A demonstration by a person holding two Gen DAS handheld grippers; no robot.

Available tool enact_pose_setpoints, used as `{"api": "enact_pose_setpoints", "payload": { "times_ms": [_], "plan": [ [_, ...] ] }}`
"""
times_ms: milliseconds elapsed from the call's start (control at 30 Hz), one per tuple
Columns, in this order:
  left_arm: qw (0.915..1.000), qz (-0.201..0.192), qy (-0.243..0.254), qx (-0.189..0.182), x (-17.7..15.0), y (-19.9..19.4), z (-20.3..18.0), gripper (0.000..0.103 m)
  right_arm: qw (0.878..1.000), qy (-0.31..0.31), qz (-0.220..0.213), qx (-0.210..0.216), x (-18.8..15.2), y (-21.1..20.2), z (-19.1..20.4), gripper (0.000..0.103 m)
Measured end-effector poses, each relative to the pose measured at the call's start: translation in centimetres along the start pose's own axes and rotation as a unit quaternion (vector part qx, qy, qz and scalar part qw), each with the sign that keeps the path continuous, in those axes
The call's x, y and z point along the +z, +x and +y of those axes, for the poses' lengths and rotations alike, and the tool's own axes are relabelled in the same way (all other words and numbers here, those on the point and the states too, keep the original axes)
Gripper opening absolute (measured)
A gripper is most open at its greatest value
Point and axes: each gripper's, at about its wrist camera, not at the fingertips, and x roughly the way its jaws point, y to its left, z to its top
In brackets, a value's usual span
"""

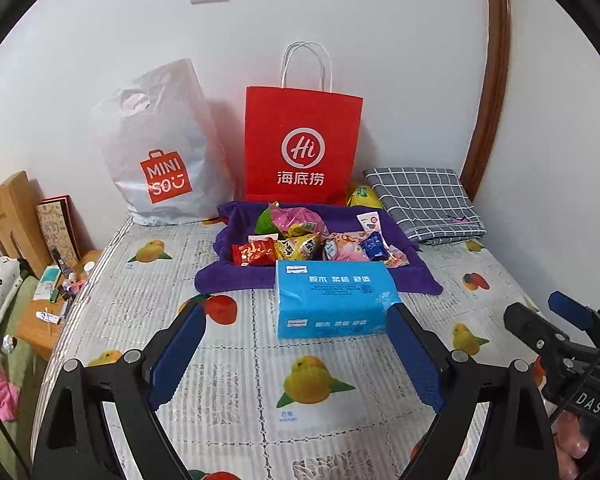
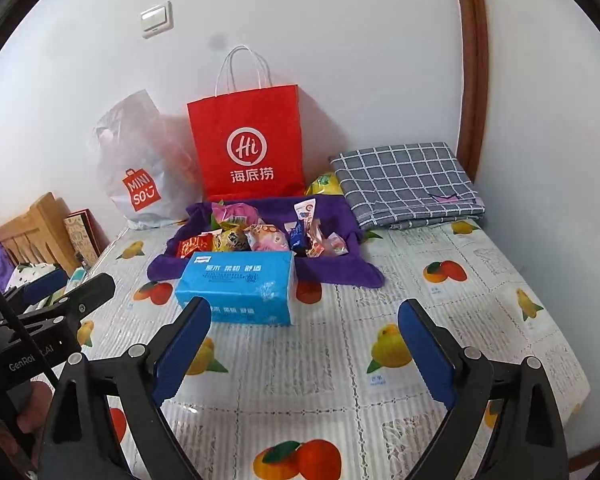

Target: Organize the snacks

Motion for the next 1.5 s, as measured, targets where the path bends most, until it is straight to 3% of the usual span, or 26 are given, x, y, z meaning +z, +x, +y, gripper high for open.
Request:
{"api": "enact_pose_setpoints", "payload": {
  "times_ms": [1500],
  "plan": [
    [0.9999,-0.004,0.01,0.007,-0.5,-1.6,-0.5,0.092,1.0,0.007,-0.011,0.0,-0.8,-1.8,0.2,0.094]
  ]
}}
